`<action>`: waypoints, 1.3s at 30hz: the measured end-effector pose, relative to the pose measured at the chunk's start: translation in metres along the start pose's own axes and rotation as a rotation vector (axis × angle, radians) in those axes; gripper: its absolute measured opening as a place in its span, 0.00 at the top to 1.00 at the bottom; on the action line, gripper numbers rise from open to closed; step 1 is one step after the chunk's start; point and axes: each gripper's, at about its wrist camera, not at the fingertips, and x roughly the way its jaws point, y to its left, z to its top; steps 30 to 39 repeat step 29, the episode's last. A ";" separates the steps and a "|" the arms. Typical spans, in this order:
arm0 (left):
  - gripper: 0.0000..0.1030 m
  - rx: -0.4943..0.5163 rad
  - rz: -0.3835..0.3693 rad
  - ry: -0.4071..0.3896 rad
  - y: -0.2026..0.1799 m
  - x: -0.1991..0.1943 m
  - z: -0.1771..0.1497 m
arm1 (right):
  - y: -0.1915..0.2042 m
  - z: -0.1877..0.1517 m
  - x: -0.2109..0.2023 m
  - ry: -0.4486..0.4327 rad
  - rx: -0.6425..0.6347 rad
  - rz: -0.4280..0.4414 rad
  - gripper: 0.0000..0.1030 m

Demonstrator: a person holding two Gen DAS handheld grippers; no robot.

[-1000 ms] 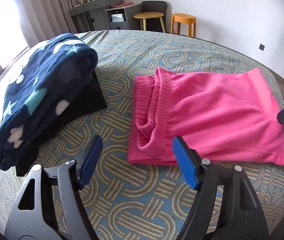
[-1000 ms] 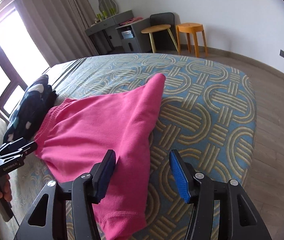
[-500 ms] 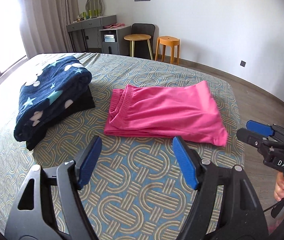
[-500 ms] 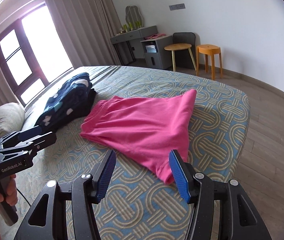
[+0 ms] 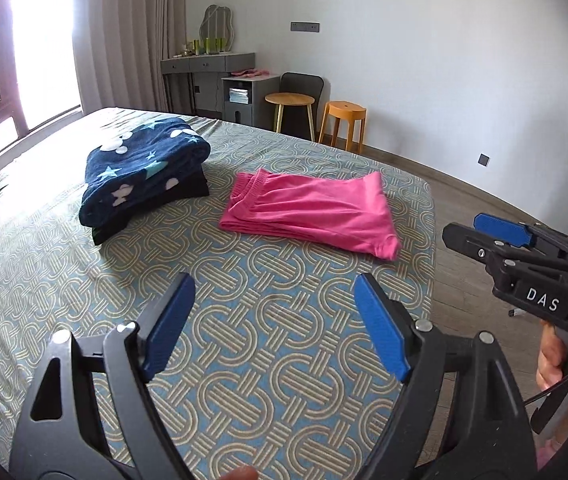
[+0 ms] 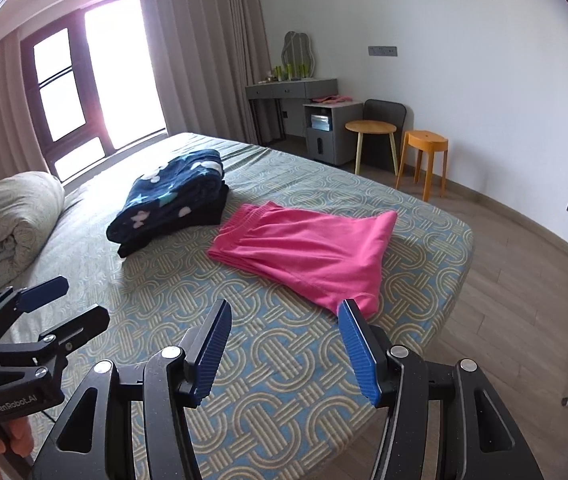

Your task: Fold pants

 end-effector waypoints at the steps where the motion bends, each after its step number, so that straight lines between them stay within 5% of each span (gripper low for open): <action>1: 0.20 -0.003 0.008 -0.007 -0.001 -0.007 -0.001 | 0.001 -0.001 -0.007 -0.007 0.000 -0.002 0.44; 8: 0.07 -0.021 0.048 -0.072 -0.009 -0.041 -0.011 | 0.008 -0.015 -0.037 -0.021 0.011 -0.018 0.39; 39: 0.07 -0.017 0.076 -0.065 -0.018 -0.046 -0.017 | 0.008 -0.025 -0.040 -0.001 0.051 -0.019 0.39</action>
